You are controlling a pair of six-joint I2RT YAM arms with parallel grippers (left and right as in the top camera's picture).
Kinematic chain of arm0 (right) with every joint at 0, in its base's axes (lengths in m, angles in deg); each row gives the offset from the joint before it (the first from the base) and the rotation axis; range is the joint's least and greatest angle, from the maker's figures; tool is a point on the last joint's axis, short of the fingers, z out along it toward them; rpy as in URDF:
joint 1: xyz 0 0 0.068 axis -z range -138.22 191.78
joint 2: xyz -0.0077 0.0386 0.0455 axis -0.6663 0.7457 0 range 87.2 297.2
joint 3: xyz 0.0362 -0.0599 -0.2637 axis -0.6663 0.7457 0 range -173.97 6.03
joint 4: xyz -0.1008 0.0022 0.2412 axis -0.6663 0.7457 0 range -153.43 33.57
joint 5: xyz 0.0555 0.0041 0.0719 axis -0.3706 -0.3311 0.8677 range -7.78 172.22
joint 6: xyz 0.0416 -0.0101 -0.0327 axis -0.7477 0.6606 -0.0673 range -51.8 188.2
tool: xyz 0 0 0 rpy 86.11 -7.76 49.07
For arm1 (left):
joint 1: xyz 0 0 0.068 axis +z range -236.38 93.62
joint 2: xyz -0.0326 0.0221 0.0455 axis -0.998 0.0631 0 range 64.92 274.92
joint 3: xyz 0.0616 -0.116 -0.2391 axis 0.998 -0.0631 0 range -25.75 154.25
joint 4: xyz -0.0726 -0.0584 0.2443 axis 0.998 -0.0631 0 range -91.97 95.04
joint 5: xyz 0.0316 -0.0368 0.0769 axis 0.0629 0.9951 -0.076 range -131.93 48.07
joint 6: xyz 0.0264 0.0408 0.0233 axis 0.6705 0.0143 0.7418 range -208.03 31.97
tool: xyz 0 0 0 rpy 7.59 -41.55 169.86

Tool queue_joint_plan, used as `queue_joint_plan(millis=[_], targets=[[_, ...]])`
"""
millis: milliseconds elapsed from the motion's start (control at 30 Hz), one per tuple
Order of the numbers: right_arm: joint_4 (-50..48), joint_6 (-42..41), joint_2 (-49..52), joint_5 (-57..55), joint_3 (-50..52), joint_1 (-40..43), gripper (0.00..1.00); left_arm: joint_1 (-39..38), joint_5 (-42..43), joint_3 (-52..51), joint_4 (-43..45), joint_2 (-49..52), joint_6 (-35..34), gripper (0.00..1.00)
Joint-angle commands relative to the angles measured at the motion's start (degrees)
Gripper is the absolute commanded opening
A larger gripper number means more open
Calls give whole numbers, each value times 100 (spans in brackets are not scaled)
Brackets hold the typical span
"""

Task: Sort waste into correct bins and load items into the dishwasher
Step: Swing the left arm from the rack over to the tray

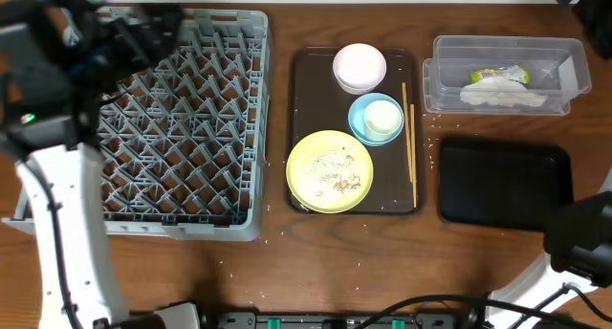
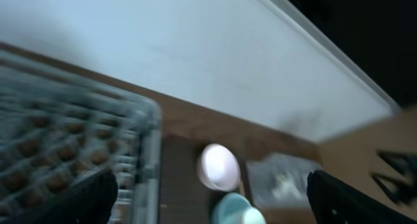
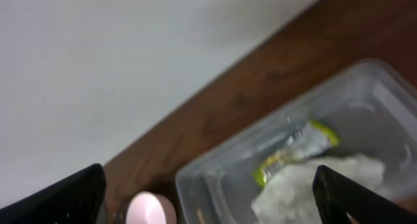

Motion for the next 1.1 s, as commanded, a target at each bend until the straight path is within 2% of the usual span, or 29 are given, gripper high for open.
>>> queue_joint_plan(millis=[0, 133, 300, 433, 567, 633, 800, 900, 967, 1067], targets=[[188, -33, -101, -37, -9, 44, 99, -472, -168, 111, 52, 341, 74, 94], [413, -33, -101, -37, -9, 44, 99, -907, -201, 111, 50, 811, 164, 94], [472, -33, -101, -37, -9, 44, 99, -1062, -225, 111, 332, 1067, 162, 94], [470, -33, -101, -37, -9, 44, 99, -1064, -192, 111, 925, 1099, -50, 94], [470, -33, -101, -37, -9, 44, 99, -1088, 339, 114, 1958, 1099, -192, 94], [472, -33, -101, -37, -9, 44, 99, -1189, 304, 140, 2105, 1099, -251, 94], [470, -33, -101, -37, -9, 44, 99, -1707, -514, 151, 1528, 1104, 308, 94], [470, -33, -101, -37, -9, 44, 99, -2210, -1749, 151, 562, 1132, 903, 94], [470, -33, -101, -37, -9, 44, 99, -2564, -2396, 149, 83, 1163, 1008, 94], [470, -33, -101, -37, -9, 44, 99, -3062, -2776, 149, -173, 1163, 1001, 94]])
